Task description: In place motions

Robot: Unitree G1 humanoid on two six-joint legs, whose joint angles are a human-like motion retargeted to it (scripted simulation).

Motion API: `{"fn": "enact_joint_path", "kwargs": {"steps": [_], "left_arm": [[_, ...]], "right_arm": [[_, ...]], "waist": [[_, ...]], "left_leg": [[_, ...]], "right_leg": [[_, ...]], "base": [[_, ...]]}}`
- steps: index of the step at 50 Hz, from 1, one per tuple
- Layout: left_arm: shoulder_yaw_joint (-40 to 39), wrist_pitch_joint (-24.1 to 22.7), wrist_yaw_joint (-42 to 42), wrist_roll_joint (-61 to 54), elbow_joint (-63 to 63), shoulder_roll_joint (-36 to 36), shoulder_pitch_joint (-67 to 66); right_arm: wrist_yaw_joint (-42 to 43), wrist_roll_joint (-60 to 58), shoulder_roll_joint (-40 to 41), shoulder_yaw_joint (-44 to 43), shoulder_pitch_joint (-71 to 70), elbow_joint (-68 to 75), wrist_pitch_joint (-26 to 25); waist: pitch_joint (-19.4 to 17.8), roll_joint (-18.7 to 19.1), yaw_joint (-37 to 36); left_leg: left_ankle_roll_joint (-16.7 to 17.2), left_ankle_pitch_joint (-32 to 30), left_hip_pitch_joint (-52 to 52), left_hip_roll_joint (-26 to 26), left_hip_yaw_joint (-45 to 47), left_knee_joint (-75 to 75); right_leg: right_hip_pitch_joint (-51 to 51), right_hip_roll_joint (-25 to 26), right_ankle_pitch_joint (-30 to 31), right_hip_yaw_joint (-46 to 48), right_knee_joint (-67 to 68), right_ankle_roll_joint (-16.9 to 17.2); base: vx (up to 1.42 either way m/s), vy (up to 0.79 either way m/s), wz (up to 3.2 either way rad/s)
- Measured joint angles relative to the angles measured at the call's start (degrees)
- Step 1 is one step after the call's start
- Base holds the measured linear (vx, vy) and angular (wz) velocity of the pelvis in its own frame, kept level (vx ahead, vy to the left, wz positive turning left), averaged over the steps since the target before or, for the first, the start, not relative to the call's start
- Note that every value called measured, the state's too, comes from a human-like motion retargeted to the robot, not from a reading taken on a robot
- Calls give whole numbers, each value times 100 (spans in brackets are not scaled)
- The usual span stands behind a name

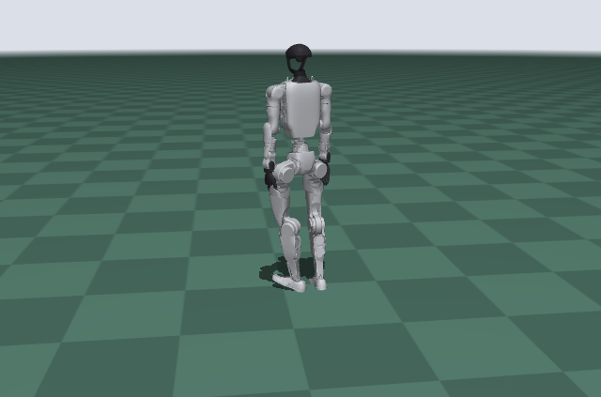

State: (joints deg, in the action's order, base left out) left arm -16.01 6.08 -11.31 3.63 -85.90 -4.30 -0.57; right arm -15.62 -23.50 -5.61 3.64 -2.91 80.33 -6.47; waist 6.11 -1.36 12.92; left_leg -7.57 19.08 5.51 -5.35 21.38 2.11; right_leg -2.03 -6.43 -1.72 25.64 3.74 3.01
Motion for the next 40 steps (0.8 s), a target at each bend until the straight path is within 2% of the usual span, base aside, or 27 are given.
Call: {"fn": "enact_joint_path", "kwargs": {"steps": [7,18,28,32,36,40], "left_arm": [[275,59,118,309,18,-97,61],[211,102,98,216,-102,-98,-20],[265,122,73,231,-59,-40,-31],[352,127,49,248,-39,-3,36],[473,121,1,256,60,27,166],[691,102,-79,230,256,23,273]], "right_arm": [[4,205,-26,-188,138,174,-9],[43,102,-120,-278,190,315,-62],[58,129,-221,-414,65,243,-59],[93,188,-266,-519,30,186,-33],[144,341,-309,-627,-48,169,-38],[154,463,-355,-695,-77,85,-20]], "waist": [[22,43,13],[-58,107,48],[-231,66,72],[-275,70,123],[-479,10,10],[-804,-130,-277]], "left_leg": [[96,-8,-3,88,-26,31],[225,-19,107,266,-76,237],[235,-79,714,334,-356,1178],[308,423,1187,236,-586,1859],[572,1075,1822,150,-449,2527],[722,1421,2635,-70,-288,2992]], "right_leg": [[48,106,13,14,-74,-94],[77,275,48,-67,-156,-225],[-22,251,204,-219,-189,-366],[-143,184,256,-146,-206,-441],[-252,78,353,-50,-219,-494],[-234,-77,474,206,-275,-323]], "base": [[13,-11,8],[13,-11,5],[3,-9,21],[-5,-2,44],[-13,5,27],[-14,8,5]]}}
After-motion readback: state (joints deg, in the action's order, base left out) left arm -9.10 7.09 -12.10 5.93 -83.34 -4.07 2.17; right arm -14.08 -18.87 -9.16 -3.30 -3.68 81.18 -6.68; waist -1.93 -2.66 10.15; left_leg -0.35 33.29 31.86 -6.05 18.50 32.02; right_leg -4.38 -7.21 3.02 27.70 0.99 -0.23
